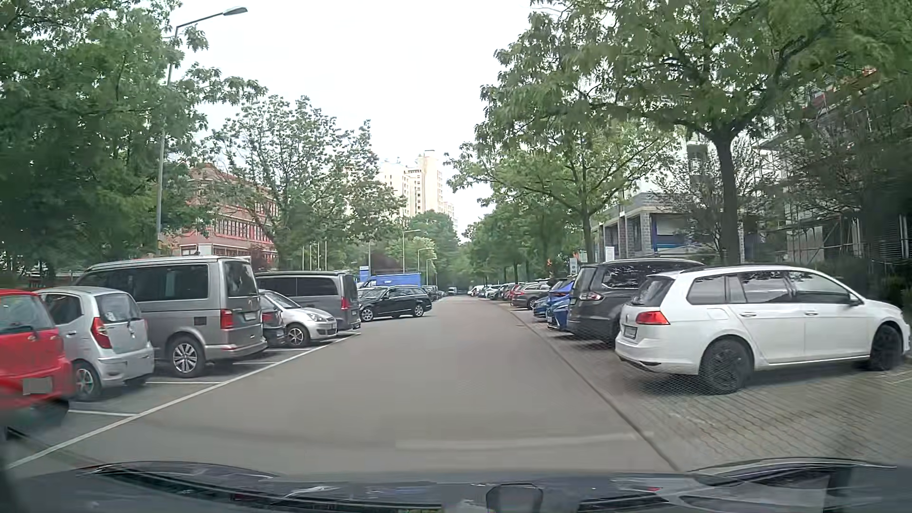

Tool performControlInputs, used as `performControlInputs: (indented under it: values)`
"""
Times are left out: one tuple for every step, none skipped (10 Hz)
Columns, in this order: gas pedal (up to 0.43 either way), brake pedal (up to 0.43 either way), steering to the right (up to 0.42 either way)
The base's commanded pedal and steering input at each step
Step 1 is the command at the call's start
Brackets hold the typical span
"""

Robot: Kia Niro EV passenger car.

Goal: Follow the waypoints while adhering to traffic rules and regulations

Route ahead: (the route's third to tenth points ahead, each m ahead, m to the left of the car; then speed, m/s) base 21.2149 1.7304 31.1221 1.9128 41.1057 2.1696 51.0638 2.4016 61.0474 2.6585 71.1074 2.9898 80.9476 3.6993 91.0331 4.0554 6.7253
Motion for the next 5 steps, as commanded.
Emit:
performControlInputs:
  values:
    - [0.138, 0.000, -0.016]
    - [0.138, 0.000, -0.007]
    - [0.138, 0.000, -0.001]
    - [0.138, 0.000, 0.000]
    - [0.138, 0.000, 0.000]
